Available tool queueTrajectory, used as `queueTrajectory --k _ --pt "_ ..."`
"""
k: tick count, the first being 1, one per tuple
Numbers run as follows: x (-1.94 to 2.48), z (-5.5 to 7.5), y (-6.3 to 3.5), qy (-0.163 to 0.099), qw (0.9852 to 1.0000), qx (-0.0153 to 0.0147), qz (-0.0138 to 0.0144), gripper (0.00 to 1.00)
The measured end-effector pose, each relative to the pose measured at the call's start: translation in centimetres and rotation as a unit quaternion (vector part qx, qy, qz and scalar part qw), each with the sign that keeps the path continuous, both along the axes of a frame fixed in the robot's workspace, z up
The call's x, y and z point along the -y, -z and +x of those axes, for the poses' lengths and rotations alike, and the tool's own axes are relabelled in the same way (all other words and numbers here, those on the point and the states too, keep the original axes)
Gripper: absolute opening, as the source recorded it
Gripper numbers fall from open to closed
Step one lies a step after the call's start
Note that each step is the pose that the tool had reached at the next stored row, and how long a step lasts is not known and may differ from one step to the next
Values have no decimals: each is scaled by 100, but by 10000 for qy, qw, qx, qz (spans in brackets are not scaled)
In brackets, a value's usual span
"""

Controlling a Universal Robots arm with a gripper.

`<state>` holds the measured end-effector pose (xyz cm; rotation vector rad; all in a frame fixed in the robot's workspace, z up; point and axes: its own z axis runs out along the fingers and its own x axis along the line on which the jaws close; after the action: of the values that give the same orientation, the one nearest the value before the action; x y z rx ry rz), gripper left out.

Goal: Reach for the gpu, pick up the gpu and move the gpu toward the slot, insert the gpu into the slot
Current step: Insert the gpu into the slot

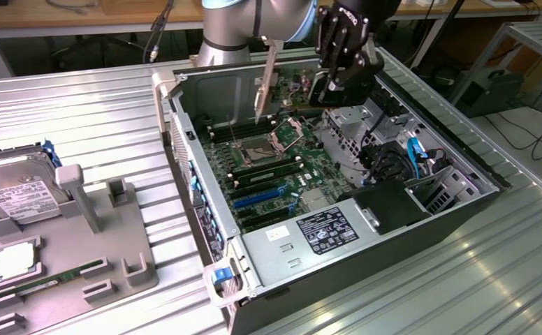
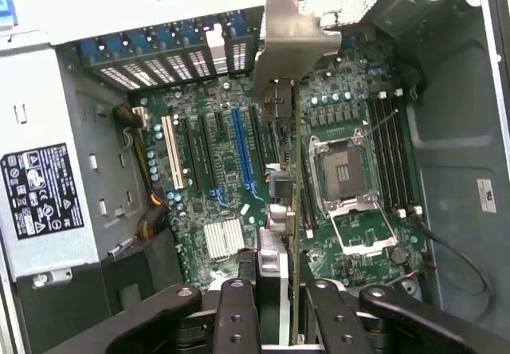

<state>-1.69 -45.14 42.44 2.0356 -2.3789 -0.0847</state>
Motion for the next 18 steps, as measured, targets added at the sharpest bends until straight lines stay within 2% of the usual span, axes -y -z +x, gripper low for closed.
queueTrajectory --k 1,5,11,12,13,14,16,18 --pt "0 0 0 -144 9999 0 0 28" --pt "0 0 0 -400 9992 0 0 28" --pt "0 0 0 -418 9991 0 -1 28" --pt "0 1 1 -419 9991 8 -3 28" --pt "-2 -5 1 -419 9991 46 -9 28" --pt "-8 -12 3 -418 9991 118 -17 28" --pt "-13 -15 17 -417 9990 161 -17 28" --pt "-14 -15 30 -418 9990 169 -2 28"
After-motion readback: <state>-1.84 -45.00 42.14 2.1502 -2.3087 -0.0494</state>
